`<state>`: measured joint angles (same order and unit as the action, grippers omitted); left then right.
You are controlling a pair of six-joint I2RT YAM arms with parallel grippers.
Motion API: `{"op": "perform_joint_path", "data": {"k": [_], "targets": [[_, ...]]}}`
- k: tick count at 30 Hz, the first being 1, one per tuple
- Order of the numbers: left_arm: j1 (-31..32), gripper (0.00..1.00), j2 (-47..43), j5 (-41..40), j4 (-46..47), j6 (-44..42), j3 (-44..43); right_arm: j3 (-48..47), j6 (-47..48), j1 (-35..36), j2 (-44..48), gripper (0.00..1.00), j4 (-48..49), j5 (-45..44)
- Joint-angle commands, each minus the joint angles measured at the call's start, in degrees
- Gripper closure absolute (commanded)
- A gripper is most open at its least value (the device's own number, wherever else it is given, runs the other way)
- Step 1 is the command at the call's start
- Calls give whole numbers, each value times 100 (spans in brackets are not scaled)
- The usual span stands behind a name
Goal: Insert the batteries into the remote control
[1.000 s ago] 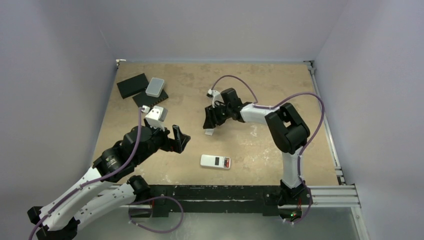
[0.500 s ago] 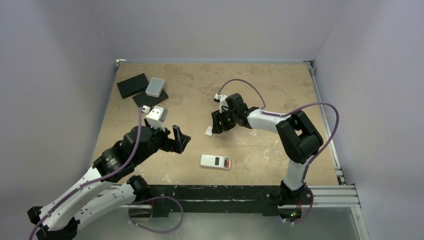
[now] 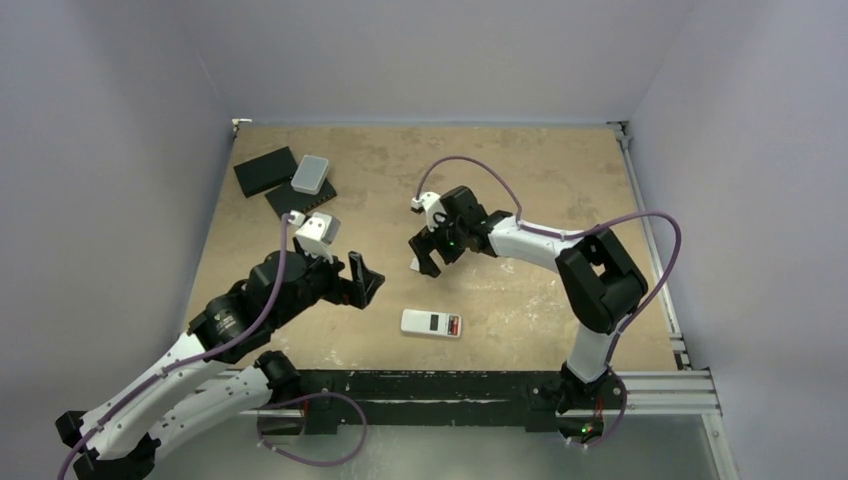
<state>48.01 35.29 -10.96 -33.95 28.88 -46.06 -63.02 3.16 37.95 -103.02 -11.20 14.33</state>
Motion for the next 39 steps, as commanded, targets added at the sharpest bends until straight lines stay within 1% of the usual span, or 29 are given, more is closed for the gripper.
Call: {"op": "perform_joint_path", "data": {"k": [1,4,10,14,26,36,39], "targets": [[-34,1,-88,50,189,-100,22,-518,851,88,180,1,-196,-52],[-32,1,-99,67,195,-102,26,-702,1173,168,71,1,-365,15],[-34,1,-101,79,198,-111,21,-926,1441,333,-207,1,-546,-306],[-37,1,-101,85,198,-120,26,-954,1427,424,-377,1,-568,-352],[-36,1,-94,77,197,-121,27,-966,1241,543,-633,6,-442,-476],[-30,1,-92,77,199,-120,20,-979,1158,604,-744,14,-464,-746],[-36,1,-100,77,199,-120,26,-1007,1117,625,-796,18,-469,-738]]}}
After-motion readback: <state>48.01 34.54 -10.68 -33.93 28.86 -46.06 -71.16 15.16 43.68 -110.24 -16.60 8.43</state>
